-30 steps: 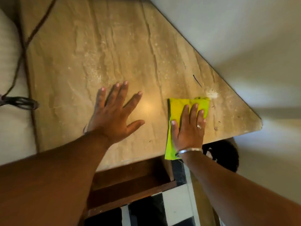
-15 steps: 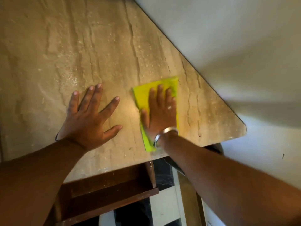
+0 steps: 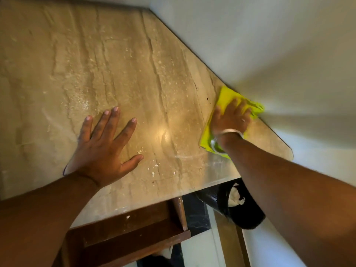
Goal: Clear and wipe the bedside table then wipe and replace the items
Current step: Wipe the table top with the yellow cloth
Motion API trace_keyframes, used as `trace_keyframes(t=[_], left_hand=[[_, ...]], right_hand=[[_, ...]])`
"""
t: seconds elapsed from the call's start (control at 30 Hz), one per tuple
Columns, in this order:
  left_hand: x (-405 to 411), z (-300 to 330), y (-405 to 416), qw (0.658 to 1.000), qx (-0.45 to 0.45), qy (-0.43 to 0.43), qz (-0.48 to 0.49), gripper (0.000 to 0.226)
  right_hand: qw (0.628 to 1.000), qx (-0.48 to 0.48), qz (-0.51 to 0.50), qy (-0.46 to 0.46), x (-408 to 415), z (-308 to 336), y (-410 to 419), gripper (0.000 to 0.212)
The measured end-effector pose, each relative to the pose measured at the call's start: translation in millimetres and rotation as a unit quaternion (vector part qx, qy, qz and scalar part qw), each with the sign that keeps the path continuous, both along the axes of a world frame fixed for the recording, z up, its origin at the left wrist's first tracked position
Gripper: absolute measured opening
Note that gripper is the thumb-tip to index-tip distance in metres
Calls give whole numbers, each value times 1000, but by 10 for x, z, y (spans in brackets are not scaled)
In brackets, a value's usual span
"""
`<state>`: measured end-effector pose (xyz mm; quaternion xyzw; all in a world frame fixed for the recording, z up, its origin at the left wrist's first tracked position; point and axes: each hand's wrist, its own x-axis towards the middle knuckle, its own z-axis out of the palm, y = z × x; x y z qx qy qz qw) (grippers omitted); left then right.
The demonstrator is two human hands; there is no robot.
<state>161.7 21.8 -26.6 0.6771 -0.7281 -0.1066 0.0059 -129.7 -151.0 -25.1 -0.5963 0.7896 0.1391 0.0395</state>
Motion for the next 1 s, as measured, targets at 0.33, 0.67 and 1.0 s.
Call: trace_keyframes(t=[0.33,0.67,1.0], left_hand=[[1,6,-26,999,33,7,17,104],[2,-9,-17,999,31,-14,16,104],[-5,20,-7,1000,25,4,17,102]], right_hand=[[907,107,394,-104,-159,234,1375,77],[964,7,259,-52,486,0,148,74],[952,60,299,-11,-1325,138,709,80]])
